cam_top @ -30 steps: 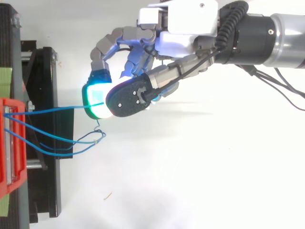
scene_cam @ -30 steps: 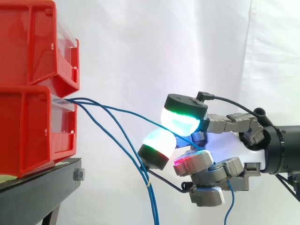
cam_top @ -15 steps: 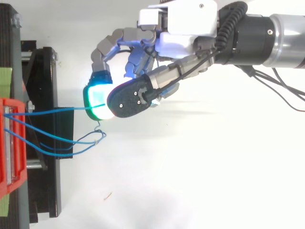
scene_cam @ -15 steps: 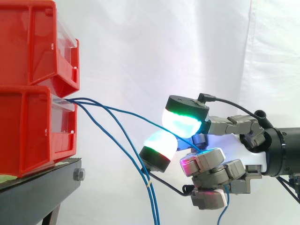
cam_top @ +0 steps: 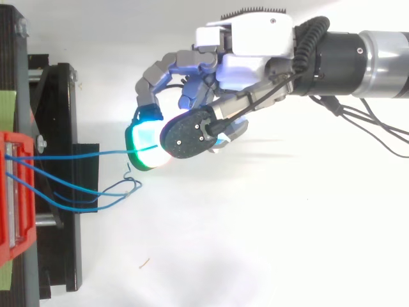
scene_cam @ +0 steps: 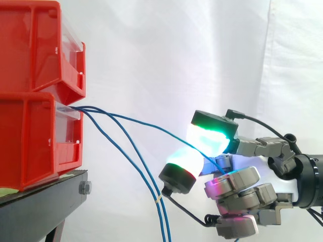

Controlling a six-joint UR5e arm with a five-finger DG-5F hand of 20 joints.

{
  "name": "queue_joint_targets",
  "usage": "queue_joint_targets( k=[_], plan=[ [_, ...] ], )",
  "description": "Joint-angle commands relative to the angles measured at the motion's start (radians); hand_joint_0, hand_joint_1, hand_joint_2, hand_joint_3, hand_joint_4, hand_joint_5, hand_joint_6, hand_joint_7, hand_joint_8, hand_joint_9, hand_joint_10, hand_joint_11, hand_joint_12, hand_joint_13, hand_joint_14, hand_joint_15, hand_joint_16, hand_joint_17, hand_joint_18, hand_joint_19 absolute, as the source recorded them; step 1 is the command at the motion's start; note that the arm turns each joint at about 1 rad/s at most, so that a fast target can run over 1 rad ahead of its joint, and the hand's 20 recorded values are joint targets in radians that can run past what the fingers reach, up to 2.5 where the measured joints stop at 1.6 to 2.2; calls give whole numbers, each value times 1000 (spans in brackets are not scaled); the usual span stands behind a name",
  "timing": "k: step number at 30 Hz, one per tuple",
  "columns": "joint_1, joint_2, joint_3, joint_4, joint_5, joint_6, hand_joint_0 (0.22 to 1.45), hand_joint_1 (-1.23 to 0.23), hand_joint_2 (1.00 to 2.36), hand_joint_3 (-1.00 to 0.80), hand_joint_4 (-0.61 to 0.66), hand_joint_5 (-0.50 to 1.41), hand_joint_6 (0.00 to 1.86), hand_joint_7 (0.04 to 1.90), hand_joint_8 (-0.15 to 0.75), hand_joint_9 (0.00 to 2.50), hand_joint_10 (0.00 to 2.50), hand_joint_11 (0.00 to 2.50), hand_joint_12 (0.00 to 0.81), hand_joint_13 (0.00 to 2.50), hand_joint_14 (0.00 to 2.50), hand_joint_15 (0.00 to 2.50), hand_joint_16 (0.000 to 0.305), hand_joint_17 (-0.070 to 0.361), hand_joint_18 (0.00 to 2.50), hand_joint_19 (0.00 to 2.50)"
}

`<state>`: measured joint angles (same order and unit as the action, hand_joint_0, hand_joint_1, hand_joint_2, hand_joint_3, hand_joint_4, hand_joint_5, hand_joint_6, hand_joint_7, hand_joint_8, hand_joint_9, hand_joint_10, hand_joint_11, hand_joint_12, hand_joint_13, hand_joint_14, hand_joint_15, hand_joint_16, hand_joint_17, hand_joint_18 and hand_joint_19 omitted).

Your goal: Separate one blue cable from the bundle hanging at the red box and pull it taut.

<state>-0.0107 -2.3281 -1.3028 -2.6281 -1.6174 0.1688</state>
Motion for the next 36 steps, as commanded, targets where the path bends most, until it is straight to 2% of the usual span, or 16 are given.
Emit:
queue_joint_targets(
  k=[1,9,13,21,28,36],
  plan=[
    [-2,0,-10,37,-1,1,701,-791,1016,-230,22,-200,894,1022,329,1038,750,1354,345,1243,927,1490,47,106,1183,962],
    [0,0,-10,37,-1,-5,659,-739,1012,-313,112,-201,887,1027,333,1024,772,1341,351,1226,965,1479,48,107,1150,966],
    [2,0,-10,36,-1,-17,638,-668,1008,-389,128,-199,884,979,335,1020,766,1350,358,1225,974,1462,48,108,1146,968],
    [2,0,-10,36,7,-61,625,-575,1003,-450,133,-187,872,998,334,1030,815,1350,350,1230,974,1462,48,108,1144,967],
    [3,0,-10,36,11,-64,624,-584,1003,-455,141,-185,869,1013,333,1032,817,1357,348,1237,971,1449,48,107,1142,967],
    [3,0,-10,37,11,-64,628,-693,1007,-411,137,-182,881,1062,332,1025,839,1356,350,1256,933,1471,48,107,1146,967]
  ],
)
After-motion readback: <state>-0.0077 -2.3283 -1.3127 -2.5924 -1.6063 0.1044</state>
